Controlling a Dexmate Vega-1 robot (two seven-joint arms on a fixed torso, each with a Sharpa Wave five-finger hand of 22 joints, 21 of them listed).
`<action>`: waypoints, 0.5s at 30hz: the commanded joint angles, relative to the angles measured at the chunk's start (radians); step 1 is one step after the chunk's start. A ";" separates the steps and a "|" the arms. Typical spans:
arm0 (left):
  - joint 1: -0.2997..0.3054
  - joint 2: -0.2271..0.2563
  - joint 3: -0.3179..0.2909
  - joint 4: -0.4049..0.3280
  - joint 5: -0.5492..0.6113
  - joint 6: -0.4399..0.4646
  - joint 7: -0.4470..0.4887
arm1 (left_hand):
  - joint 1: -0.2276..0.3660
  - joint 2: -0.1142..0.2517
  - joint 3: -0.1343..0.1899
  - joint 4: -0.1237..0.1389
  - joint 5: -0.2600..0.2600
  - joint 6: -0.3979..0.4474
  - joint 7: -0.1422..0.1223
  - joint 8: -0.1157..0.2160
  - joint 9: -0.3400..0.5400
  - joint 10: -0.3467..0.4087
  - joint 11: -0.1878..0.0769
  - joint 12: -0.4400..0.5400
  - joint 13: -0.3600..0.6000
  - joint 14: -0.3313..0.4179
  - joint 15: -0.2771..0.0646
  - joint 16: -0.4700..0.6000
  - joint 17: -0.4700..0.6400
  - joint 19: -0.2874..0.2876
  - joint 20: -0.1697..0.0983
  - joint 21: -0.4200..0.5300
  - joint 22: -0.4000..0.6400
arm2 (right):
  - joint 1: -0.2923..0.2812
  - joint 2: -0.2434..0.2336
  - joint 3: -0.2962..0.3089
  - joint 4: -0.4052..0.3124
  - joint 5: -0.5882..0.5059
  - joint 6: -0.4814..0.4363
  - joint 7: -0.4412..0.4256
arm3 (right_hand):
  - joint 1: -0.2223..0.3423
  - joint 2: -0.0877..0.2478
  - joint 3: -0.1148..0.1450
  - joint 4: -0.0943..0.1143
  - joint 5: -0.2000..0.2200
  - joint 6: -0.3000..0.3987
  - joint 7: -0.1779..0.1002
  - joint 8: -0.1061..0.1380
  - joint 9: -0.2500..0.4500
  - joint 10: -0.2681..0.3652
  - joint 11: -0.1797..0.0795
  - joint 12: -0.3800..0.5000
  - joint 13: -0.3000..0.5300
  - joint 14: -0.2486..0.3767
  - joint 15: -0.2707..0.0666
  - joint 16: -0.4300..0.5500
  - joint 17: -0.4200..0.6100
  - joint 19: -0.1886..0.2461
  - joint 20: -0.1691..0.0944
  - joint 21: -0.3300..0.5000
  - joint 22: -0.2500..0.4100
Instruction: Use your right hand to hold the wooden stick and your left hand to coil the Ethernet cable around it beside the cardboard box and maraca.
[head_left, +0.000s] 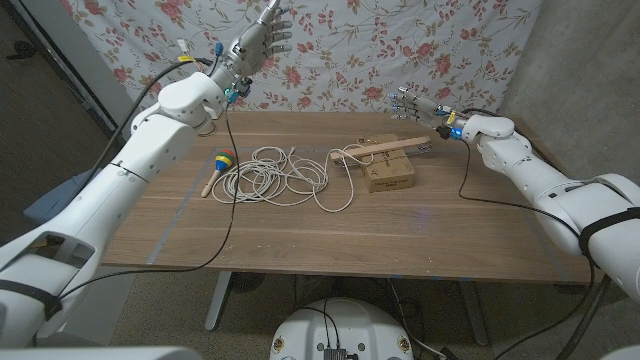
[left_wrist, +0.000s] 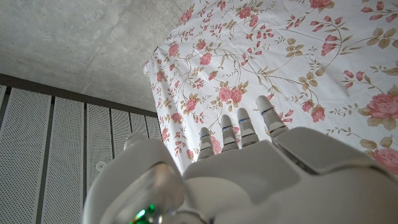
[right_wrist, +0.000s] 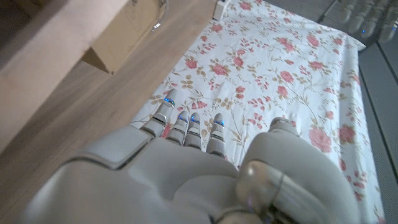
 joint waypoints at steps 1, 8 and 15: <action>0.060 0.001 -0.025 0.030 -0.028 -0.042 0.009 | 0.003 0.005 0.006 -0.004 0.009 0.001 -0.011 -0.008 -0.001 -0.018 -0.001 -0.011 -0.007 -0.019 0.000 -0.013 -0.007 -0.057 0.005 -0.009 -0.006 | -0.062 0.078 0.107 0.037 0.210 0.136 0.039 | 0.009 -0.004 -0.003 -0.008 -0.005 0.009 -0.003 0.001 0.003 0.007 -0.005 0.001 0.000 0.005 -0.007 -0.003 -0.004 0.003 -0.001 -0.004 0.002; 0.092 -0.005 -0.042 0.056 -0.060 -0.072 -0.003 | 0.009 0.006 0.012 -0.007 0.011 -0.002 -0.022 -0.032 -0.003 -0.044 -0.012 -0.045 -0.034 -0.059 -0.002 -0.049 -0.036 -0.074 0.005 -0.030 -0.033 | -0.158 0.044 0.121 -0.130 0.240 0.088 -0.037 | 0.014 -0.002 -0.003 -0.012 -0.013 0.014 -0.002 0.000 0.002 0.012 -0.002 0.000 -0.003 0.011 0.007 -0.006 -0.013 0.006 0.005 -0.011 0.002; 0.124 -0.029 -0.050 0.096 -0.093 -0.094 0.002 | 0.010 0.009 0.016 -0.007 0.011 0.000 -0.024 -0.040 -0.003 -0.048 -0.017 -0.056 -0.045 -0.065 -0.001 -0.060 -0.047 -0.089 0.005 -0.042 -0.044 | -0.222 0.020 0.143 -0.230 0.273 0.052 -0.116 | 0.006 0.003 -0.010 -0.007 -0.037 0.063 -0.012 0.009 0.001 0.051 -0.052 0.005 -0.008 0.032 -0.007 -0.009 -0.034 -0.017 0.054 -0.044 0.003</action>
